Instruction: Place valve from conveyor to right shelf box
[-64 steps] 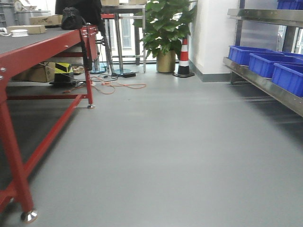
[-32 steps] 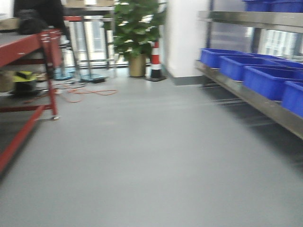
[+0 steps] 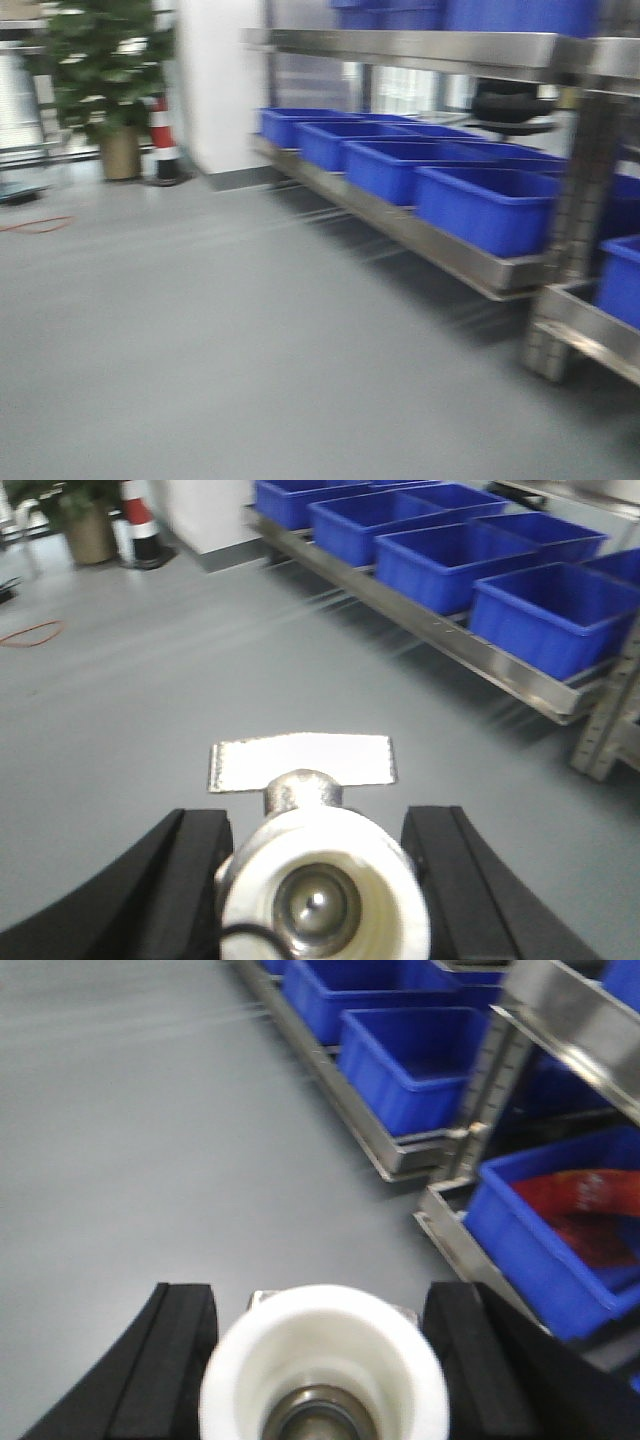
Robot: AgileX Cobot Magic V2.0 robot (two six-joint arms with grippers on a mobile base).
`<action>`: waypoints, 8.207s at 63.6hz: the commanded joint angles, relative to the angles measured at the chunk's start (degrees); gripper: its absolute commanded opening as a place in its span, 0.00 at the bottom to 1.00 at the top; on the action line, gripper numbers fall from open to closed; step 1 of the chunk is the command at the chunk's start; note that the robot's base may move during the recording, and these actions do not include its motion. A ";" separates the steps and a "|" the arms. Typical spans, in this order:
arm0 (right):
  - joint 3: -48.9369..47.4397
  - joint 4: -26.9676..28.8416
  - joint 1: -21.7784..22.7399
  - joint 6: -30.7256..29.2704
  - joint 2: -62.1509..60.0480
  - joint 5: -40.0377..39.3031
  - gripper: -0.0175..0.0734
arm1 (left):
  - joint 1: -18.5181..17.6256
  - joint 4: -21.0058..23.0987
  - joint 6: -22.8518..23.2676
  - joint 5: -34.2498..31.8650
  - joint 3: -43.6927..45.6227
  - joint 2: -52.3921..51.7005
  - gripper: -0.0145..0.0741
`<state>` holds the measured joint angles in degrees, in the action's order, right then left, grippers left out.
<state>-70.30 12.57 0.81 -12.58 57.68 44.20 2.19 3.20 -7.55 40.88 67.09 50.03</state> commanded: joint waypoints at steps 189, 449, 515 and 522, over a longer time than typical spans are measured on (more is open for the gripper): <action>-1.11 0.17 0.11 -0.44 -0.75 -4.01 0.02 | -0.09 0.48 0.25 -2.89 0.37 -0.47 0.04; -41.18 1.52 -22.75 -0.44 44.50 3.96 0.82 | -25.19 4.27 0.09 0.03 39.85 52.20 0.84; 10.26 1.29 -22.64 -0.44 -10.60 -19.81 0.02 | -25.19 -4.44 6.34 -11.66 1.71 5.82 0.04; 18.99 1.29 -22.64 -0.44 -17.65 -22.34 0.02 | -25.19 -4.44 6.34 -17.73 -8.15 -2.35 0.04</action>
<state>-56.44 14.07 -21.91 -12.58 44.83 25.64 -22.89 -1.07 -1.70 28.68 64.28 53.09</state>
